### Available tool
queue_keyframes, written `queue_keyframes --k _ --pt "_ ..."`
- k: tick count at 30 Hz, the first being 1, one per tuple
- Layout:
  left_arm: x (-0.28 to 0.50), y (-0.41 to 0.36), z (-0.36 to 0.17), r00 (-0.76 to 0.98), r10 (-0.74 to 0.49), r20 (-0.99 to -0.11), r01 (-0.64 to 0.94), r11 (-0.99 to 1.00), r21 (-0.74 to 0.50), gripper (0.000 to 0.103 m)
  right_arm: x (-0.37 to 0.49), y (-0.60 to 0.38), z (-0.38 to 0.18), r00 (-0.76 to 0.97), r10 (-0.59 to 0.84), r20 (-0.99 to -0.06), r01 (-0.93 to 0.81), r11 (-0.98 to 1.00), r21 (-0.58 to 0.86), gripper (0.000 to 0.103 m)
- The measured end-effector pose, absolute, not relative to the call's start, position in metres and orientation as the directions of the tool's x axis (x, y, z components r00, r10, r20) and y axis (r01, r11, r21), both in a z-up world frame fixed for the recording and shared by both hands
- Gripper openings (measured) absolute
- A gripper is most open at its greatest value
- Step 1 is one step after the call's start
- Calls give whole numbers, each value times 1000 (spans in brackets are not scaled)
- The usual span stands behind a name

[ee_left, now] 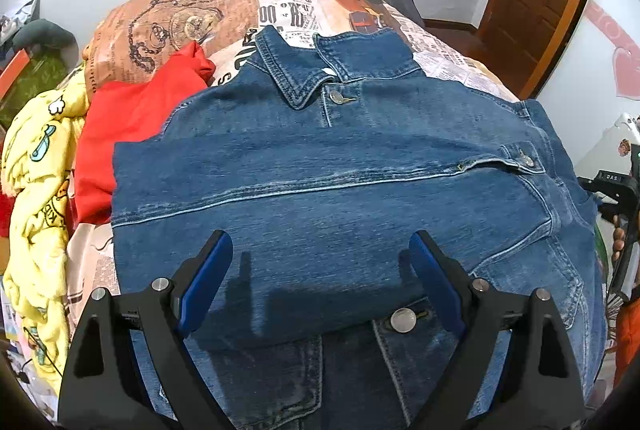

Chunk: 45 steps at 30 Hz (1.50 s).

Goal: Fold large clothes

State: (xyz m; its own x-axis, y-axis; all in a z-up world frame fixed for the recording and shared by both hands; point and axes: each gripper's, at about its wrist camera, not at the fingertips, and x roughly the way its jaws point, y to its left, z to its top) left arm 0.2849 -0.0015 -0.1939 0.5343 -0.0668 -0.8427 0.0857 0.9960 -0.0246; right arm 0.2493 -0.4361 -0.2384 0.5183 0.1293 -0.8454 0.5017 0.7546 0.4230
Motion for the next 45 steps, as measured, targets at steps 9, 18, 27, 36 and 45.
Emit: queue_keyframes --k 9,18,27,36,45 --pt "274 5 -185 569 -65 -820 89 996 -17 90 239 -374 -109 709 -3 -705 244 939 241 10" --pt "258 16 -173 603 -75 -794 92 995 -24 90 225 -245 -46 753 264 -603 -167 963 213 10" --pt "244 29 -180 591 -80 -803 81 996 -39 90 230 -165 -148 475 343 -811 -330 923 197 12" --pt "243 36 -194 561 -81 -824 60 997 -57 90 220 -164 -153 363 349 -864 -335 914 229 47" --pt "248 29 -190 566 -102 -818 66 995 -79 90 225 -232 -136 482 337 -808 -133 940 313 67"
